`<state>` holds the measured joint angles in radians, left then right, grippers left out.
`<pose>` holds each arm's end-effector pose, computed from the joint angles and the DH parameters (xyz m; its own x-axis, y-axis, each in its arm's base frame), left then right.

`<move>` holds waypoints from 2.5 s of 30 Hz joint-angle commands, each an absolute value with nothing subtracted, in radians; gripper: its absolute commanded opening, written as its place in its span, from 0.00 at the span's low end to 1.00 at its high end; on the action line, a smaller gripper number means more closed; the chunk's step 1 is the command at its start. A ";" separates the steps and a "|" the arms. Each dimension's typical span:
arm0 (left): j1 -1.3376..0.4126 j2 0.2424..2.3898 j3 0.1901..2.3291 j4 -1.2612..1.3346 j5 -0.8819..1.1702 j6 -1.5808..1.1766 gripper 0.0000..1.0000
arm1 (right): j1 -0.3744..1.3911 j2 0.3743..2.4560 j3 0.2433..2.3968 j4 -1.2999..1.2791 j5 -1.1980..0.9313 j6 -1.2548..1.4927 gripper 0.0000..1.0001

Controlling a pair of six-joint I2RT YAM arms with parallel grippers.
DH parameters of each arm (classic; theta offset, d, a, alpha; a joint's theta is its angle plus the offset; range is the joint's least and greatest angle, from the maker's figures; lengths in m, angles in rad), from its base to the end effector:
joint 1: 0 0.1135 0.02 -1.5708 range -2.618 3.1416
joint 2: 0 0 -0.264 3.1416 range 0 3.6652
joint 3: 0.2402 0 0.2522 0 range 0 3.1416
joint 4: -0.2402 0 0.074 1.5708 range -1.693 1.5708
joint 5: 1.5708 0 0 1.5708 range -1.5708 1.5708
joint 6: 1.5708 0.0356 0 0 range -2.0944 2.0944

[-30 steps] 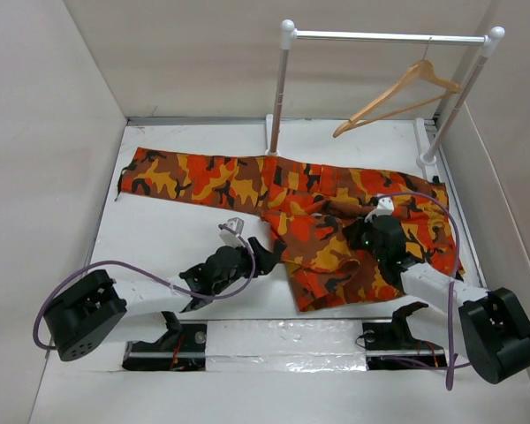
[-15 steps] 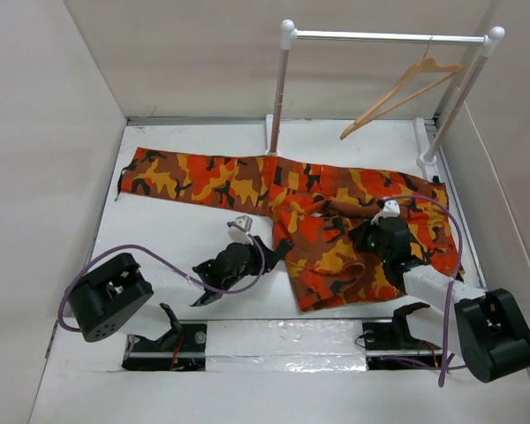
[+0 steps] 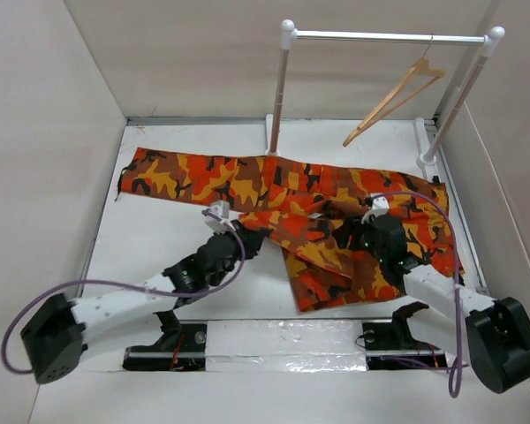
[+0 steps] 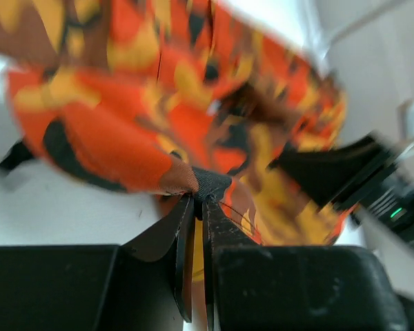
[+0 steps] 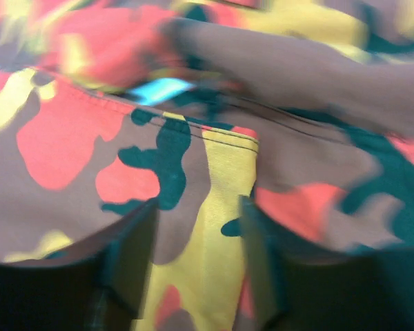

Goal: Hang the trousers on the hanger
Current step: Flatten out the trousers at the center of the board.

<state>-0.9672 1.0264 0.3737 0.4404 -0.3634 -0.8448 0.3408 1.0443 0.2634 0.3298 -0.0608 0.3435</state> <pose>0.1348 -0.1733 0.2156 -0.5074 -0.4955 -0.7050 0.2905 0.6719 -0.6813 0.1898 0.0696 0.1642 -0.5166 0.1735 -0.8385 -0.2243 0.9177 0.3280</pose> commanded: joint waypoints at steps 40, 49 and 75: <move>-0.968 0.213 1.020 -0.379 -1.074 -0.476 0.00 | -0.044 0.418 0.364 -0.480 0.377 0.570 0.55; -0.968 0.089 0.917 -0.302 -0.813 -0.451 0.00 | -0.213 0.664 0.391 -0.489 0.460 0.693 0.04; -0.968 -0.009 0.838 -0.301 -0.746 -0.376 0.00 | -0.630 1.309 0.687 -0.081 -0.152 0.261 0.24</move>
